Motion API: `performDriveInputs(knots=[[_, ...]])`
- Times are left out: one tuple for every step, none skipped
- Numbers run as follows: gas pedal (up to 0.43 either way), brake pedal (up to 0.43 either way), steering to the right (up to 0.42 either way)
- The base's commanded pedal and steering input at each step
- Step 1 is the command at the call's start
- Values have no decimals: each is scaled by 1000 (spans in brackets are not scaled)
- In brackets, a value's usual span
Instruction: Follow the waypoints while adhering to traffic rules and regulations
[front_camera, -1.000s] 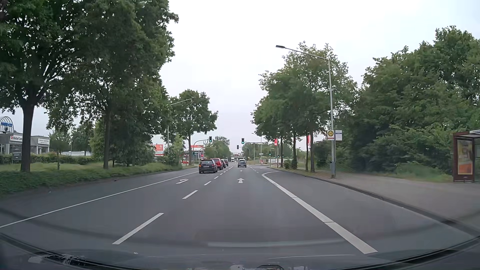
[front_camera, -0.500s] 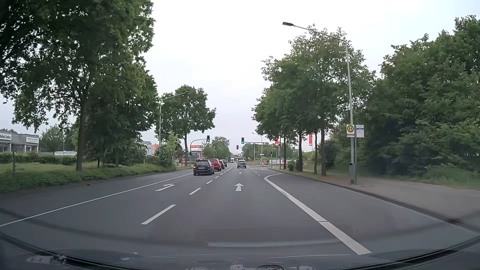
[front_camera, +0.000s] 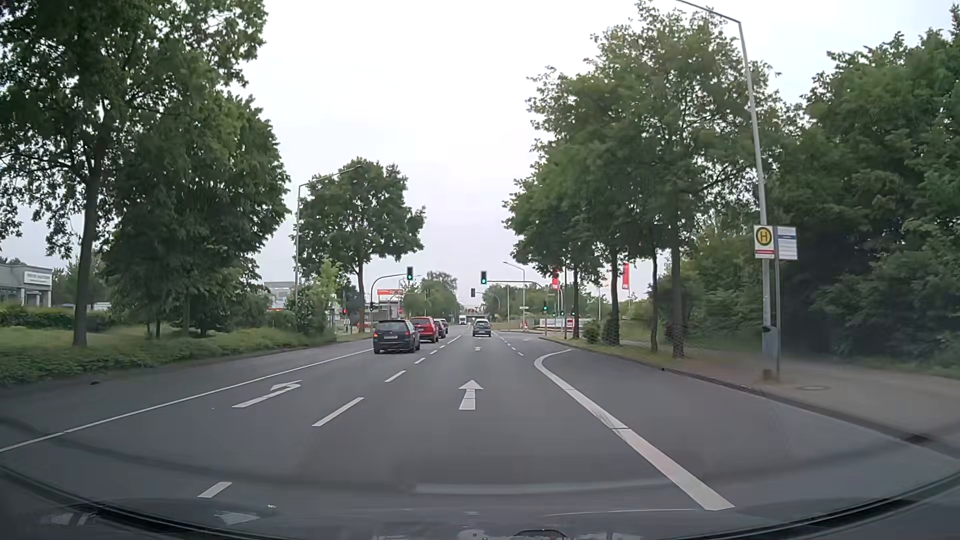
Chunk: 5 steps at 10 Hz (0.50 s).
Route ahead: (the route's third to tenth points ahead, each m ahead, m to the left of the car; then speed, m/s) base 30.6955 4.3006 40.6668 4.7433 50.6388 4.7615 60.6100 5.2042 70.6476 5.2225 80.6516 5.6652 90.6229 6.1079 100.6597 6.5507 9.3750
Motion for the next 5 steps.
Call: performDriveInputs(knots=[[248,0,1],[248,0,1],[248,0,1],[248,0,1],[240,0,0]])
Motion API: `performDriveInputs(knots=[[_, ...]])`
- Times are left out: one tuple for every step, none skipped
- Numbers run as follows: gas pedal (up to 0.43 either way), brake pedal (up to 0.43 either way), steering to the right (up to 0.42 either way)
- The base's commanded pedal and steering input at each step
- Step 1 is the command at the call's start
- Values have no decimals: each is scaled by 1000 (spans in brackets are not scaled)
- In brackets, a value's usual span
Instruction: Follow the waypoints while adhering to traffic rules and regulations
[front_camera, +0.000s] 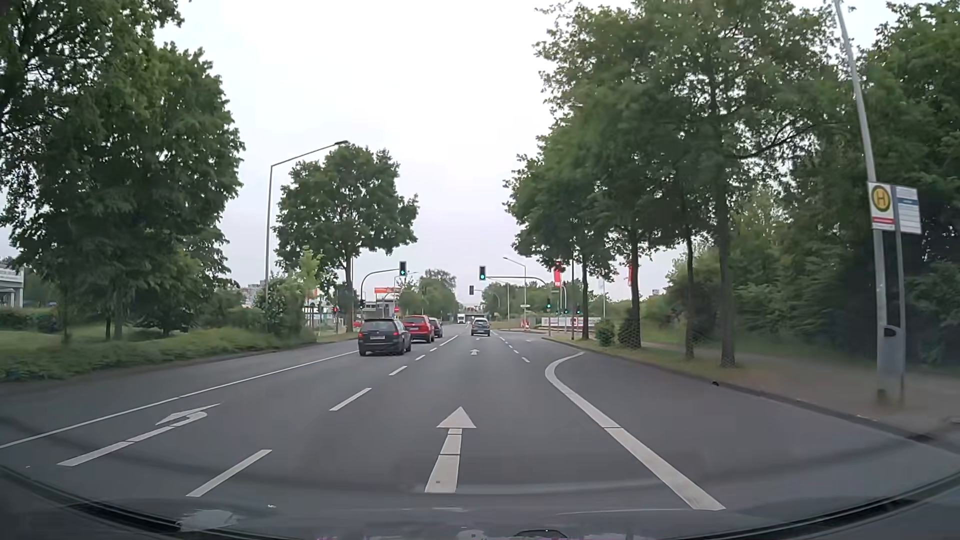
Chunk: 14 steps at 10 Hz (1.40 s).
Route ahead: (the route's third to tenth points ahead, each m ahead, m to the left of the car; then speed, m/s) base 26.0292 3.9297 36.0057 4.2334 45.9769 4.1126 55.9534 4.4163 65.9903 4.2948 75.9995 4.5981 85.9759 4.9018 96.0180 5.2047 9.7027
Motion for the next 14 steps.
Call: performDriveInputs(knots=[[240,0,-2],[240,0,-5],[228,0,-5],[220,0,-6],[220,0,-6],[220,0,-6],[220,0,-7],[220,0,-7],[197,0,-7],[197,0,-7],[197,0,-7],[189,0,-7],[189,0,-7],[189,0,-7]])
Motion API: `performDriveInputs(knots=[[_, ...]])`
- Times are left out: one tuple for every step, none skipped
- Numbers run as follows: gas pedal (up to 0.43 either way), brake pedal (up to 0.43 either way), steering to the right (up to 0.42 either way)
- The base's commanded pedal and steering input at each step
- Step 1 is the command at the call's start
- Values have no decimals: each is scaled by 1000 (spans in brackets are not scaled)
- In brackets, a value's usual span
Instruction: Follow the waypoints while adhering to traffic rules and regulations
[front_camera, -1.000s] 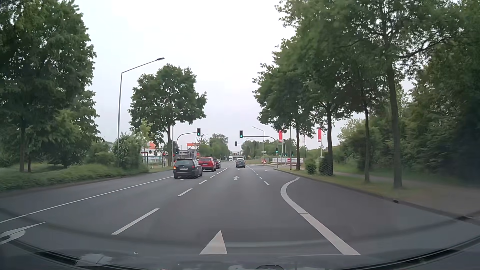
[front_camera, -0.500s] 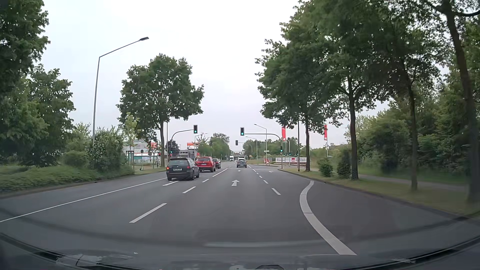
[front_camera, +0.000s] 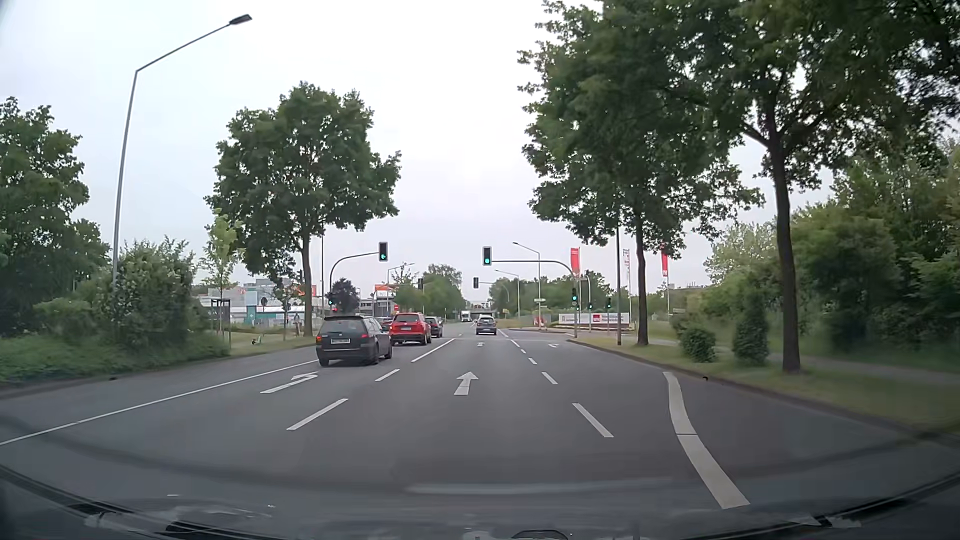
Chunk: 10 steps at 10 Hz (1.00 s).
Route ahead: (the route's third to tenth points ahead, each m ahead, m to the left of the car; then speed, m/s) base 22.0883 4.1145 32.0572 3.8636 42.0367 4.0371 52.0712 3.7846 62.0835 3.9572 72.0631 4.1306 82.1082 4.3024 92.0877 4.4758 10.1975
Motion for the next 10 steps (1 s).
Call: performDriveInputs(knots=[[189,0,-7],[189,0,-7],[177,0,-6],[177,0,-7],[177,0,-7],[177,0,-6],[177,0,-7],[177,0,-7],[177,0,-7],[177,0,-7]])
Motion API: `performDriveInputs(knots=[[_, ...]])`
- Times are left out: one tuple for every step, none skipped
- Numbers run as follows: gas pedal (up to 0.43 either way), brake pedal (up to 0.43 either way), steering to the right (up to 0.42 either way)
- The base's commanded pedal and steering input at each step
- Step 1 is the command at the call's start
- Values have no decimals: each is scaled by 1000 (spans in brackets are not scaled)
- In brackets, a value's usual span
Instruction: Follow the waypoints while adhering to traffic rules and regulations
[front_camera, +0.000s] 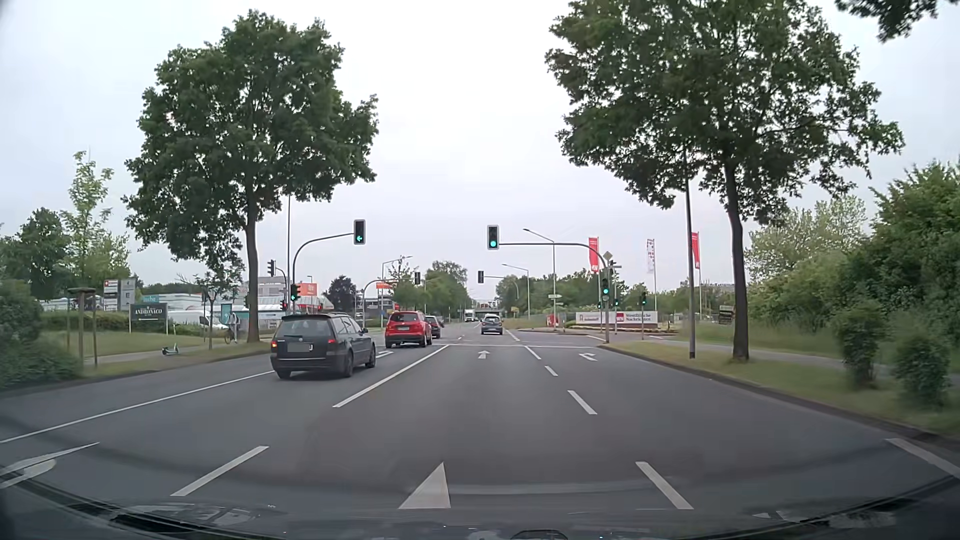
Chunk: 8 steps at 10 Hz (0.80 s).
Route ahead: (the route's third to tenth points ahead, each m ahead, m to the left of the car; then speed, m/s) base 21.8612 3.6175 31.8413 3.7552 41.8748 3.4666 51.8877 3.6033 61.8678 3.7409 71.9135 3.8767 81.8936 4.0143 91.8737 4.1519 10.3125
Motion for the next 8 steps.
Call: performDriveInputs(knots=[[189,0,-7],[189,0,-6],[197,0,-4],[197,0,-1],[197,0,0],[197,0,0],[197,0,0],[197,0,0]])
